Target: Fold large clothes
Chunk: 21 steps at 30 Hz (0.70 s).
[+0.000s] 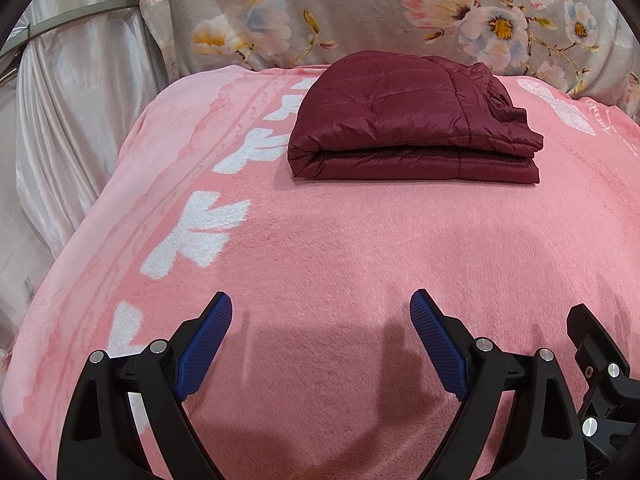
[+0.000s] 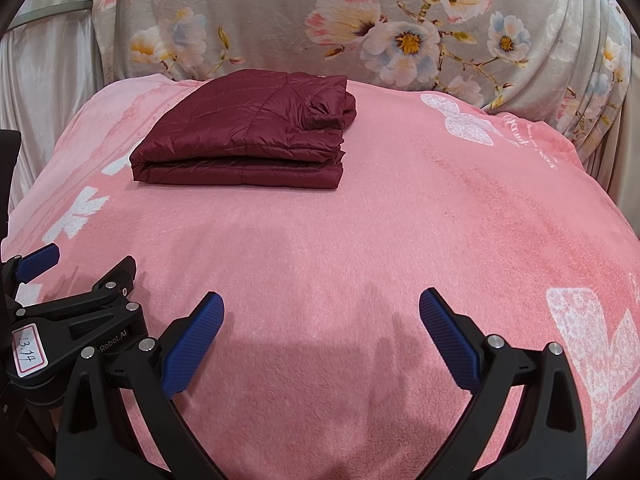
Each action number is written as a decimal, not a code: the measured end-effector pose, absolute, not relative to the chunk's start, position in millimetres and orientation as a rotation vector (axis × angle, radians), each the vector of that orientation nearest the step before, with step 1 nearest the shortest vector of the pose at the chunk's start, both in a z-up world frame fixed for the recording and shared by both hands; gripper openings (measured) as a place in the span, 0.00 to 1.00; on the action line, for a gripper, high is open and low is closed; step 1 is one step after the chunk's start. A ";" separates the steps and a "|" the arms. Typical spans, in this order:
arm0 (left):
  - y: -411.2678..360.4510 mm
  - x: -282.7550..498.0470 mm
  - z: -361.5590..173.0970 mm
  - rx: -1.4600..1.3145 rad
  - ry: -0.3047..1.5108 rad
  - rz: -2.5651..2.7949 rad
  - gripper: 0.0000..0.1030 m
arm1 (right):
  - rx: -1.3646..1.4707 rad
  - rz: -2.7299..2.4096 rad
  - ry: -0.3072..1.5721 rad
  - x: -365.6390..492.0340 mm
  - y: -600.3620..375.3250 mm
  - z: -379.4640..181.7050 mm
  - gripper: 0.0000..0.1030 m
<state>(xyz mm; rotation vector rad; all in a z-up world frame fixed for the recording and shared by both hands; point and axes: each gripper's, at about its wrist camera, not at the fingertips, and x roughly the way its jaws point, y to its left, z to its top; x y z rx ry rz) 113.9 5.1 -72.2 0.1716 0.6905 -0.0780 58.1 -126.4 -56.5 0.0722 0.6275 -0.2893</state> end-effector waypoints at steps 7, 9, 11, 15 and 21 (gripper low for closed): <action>7.0 116.1 -68.9 0.176 0.682 -0.072 0.85 | 0.072 -0.289 0.627 57.9 -126.4 -56.4 0.93; 6.3 114.9 -68.3 0.177 0.679 -0.071 0.85 | 0.071 -0.289 0.627 57.8 -126.5 -56.4 0.93; 6.2 114.7 -68.1 0.176 0.678 -0.069 0.85 | 0.071 -0.289 0.627 57.8 -126.6 -56.4 0.93; 6.3 114.6 -67.0 0.178 0.675 -0.067 0.84 | 0.070 -0.289 0.627 57.7 -126.8 -56.4 0.93; 5.8 113.7 -67.2 0.176 0.674 -0.065 0.83 | 0.069 -0.288 0.627 57.6 -127.0 -56.4 0.93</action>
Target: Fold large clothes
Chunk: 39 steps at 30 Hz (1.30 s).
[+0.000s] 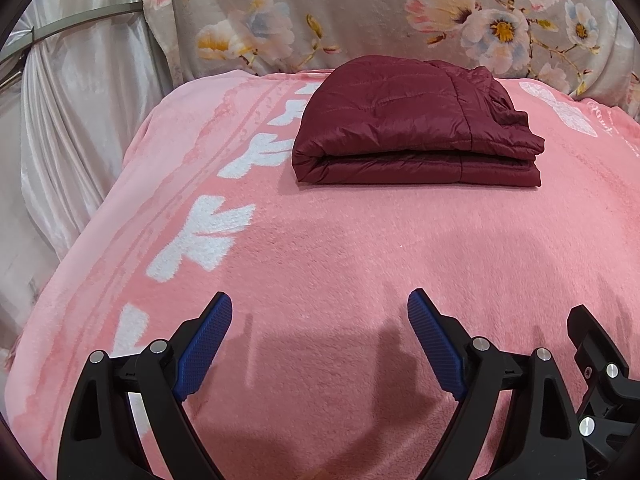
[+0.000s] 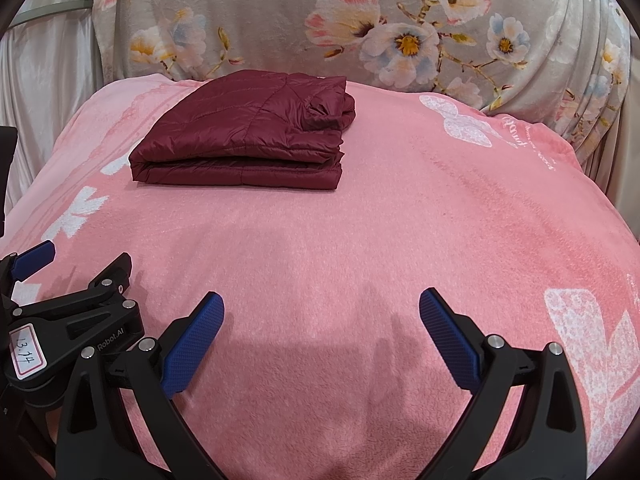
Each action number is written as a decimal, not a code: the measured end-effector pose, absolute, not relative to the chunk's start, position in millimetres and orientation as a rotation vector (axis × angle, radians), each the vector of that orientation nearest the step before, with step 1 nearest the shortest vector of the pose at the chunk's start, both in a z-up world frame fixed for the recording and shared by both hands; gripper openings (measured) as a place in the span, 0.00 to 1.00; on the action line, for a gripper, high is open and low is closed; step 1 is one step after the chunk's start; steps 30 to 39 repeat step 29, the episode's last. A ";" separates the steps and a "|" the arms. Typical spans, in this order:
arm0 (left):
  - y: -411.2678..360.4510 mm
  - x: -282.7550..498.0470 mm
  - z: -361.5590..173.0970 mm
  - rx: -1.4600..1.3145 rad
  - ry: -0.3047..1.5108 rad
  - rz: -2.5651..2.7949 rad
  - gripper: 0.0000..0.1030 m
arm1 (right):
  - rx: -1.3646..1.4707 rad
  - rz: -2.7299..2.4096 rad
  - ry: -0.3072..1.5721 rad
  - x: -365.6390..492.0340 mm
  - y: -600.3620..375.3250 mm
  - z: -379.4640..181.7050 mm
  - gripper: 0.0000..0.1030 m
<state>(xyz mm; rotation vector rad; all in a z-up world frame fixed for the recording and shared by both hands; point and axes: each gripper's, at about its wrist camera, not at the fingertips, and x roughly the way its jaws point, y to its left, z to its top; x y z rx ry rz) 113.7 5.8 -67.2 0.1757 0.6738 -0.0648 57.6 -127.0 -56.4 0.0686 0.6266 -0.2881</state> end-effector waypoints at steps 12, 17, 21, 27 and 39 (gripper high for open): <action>3.6 112.9 -66.7 0.170 0.670 -0.072 0.82 | 0.046 -0.297 0.623 57.2 -126.4 -55.5 0.93; 3.7 114.1 -67.0 0.170 0.668 -0.071 0.82 | 0.047 -0.297 0.623 57.2 -127.9 -55.3 0.93; 4.0 112.0 -67.0 0.167 0.667 -0.071 0.82 | 0.047 -0.298 0.623 57.2 -126.9 -55.5 0.93; 1.5 110.0 -67.6 0.170 0.661 -0.063 0.80 | 0.044 -0.298 0.623 56.5 -130.6 -54.7 0.93; 1.3 109.3 -67.6 0.170 0.657 -0.060 0.80 | 0.044 -0.297 0.624 57.0 -129.1 -55.3 0.93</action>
